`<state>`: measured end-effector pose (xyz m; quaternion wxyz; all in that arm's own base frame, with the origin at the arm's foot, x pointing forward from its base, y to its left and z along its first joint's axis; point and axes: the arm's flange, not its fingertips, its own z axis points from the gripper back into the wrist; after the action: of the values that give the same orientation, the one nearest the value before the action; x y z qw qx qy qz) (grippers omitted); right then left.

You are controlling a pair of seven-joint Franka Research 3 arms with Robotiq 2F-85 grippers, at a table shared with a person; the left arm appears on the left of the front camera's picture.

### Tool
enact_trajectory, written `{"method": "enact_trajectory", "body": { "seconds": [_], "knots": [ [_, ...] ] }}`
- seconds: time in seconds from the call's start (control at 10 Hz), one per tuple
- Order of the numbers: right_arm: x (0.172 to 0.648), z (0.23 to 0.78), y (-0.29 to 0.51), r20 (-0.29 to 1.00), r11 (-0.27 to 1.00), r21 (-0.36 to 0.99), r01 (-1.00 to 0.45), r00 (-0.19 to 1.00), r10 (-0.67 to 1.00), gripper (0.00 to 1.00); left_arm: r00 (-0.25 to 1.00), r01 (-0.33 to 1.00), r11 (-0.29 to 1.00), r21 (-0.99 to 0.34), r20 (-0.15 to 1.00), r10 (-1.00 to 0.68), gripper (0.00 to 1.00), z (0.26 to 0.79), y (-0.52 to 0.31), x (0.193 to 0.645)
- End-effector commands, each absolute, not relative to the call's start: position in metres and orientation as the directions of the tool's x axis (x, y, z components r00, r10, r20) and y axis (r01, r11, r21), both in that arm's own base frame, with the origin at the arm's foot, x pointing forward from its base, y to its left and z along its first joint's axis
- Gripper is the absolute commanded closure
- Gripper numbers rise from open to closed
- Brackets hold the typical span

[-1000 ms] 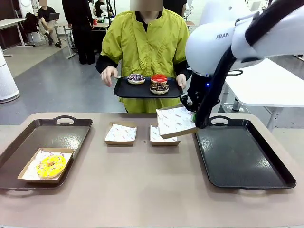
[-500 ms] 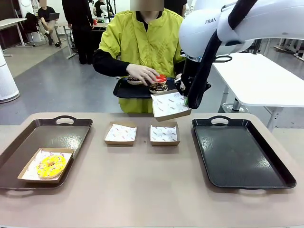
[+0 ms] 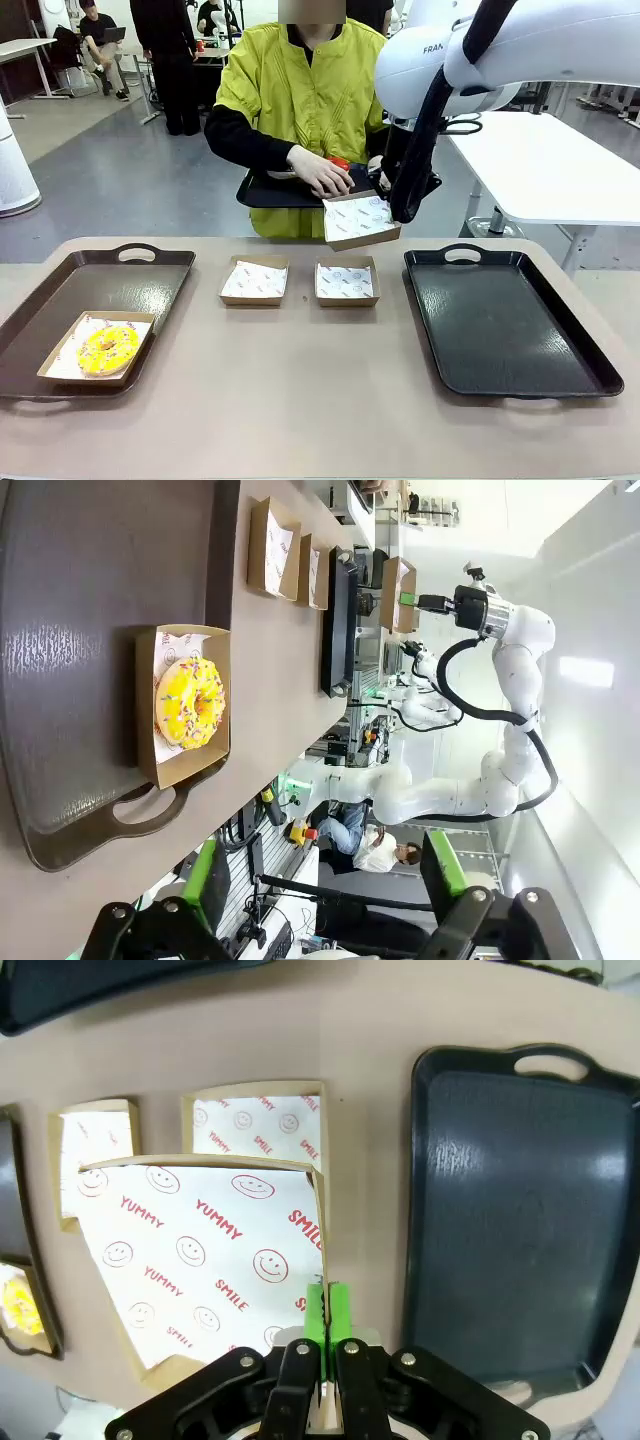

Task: Individually package the donuts and arrange them on the tray.
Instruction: Place the picked Paper togo box on the Handle tray while simultaneously picking up another Paper togo box from the table with the other hand.

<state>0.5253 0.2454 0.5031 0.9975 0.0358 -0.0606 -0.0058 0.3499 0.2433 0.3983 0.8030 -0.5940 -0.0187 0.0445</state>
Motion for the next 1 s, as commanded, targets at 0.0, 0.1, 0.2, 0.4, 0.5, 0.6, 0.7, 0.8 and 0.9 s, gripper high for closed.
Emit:
{"method": "enact_trajectory", "body": {
  "seconds": [0.0,0.1,0.2,0.4,0.5,0.6,0.7,0.8,0.9],
  "knots": [
    [0.5201,0.5093,0.2447,0.144,0.997,0.082,-0.009,0.99,-0.003,1.0,0.996,-0.051,0.291,-0.955,-0.025,0.091,0.0,0.3986,0.2442,0.3483],
    [0.5201,0.5093,0.2447,0.144,0.997,0.082,-0.009,0.99,-0.003,1.0,0.996,-0.051,0.291,-0.955,-0.025,0.091,0.0,0.3986,0.2442,0.3483],
    [0.5201,0.5093,0.2447,0.144,0.997,0.082,-0.009,0.99,-0.003,1.0,0.996,-0.051,0.291,-0.955,-0.025,0.091,0.0,0.3986,0.2442,0.3483],
    [0.5201,0.5093,0.2447,0.144,0.997,0.082,-0.009,0.99,-0.003,1.0,0.996,-0.051,0.291,-0.955,-0.025,0.091,0.0,0.3986,0.2442,0.3483],
    [0.5201,0.5093,0.2447,0.144,0.997,0.082,-0.009,0.99,-0.003,1.0,0.996,-0.051,0.291,-0.955,-0.025,0.091,0.0,0.3986,0.2442,0.3483],
    [0.5201,0.5093,0.2447,0.144,0.997,0.082,-0.009,0.99,-0.003,1.0,0.996,-0.051,0.291,-0.955,-0.025,0.091,0.0,0.3986,0.2442,0.3483],
    [0.5201,0.5093,0.2447,0.144,0.997,0.082,-0.009,0.99,-0.003,1.0,0.996,-0.051,0.291,-0.955,-0.025,0.091,0.0,0.3986,0.2442,0.3483],
    [0.5201,0.5093,0.2447,0.144,0.997,0.082,-0.009,0.99,-0.003,1.0,0.996,-0.051,0.291,-0.955,-0.025,0.091,0.0,0.3986,0.2442,0.3483],
    [0.5201,0.5093,0.2447,0.144,0.997,0.082,-0.009,0.99,-0.003,1.0,0.996,-0.051,0.291,-0.955,-0.025,0.091,0.0,0.3986,0.2442,0.3483]
  ]
}}
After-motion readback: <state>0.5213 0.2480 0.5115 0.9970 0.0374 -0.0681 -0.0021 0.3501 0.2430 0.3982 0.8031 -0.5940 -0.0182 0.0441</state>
